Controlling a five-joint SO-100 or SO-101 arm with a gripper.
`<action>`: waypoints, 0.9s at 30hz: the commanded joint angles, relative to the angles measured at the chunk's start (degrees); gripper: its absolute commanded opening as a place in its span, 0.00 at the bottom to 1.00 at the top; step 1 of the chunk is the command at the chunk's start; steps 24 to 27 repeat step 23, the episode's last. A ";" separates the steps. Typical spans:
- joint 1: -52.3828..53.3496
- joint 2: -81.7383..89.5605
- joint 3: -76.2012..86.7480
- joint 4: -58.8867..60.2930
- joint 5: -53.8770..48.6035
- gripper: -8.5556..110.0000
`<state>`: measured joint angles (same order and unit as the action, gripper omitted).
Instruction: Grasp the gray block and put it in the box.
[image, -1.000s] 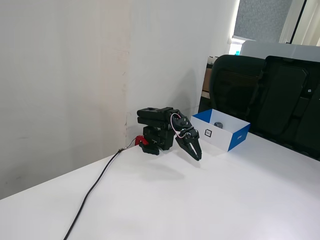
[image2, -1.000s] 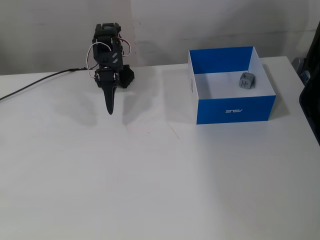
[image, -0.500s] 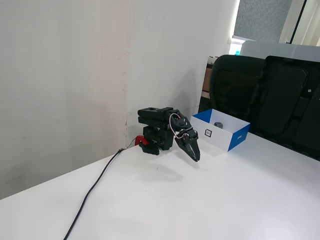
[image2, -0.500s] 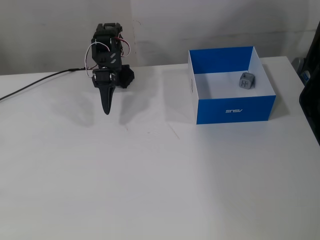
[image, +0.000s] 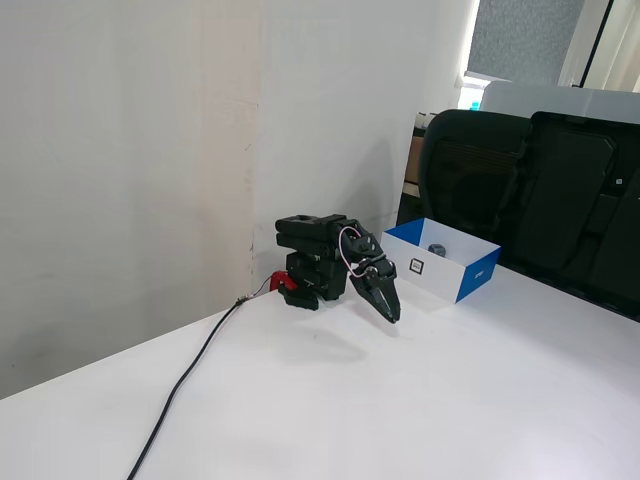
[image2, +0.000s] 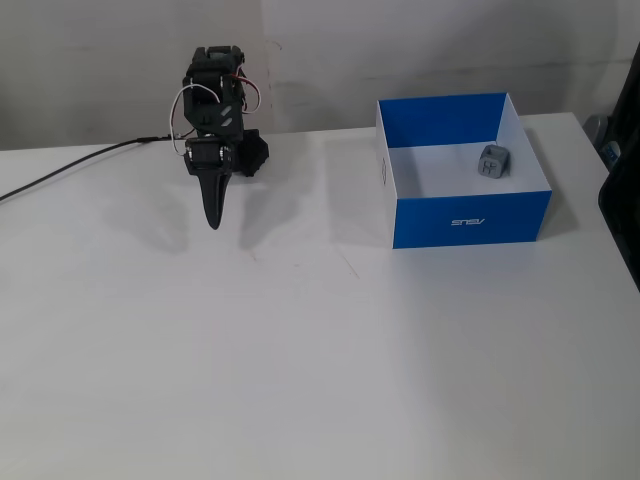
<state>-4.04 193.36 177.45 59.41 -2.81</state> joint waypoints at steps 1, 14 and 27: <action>0.53 1.14 3.25 0.26 -0.35 0.07; 0.53 1.14 3.25 0.18 -0.18 0.07; 0.53 1.14 3.25 0.18 -0.18 0.07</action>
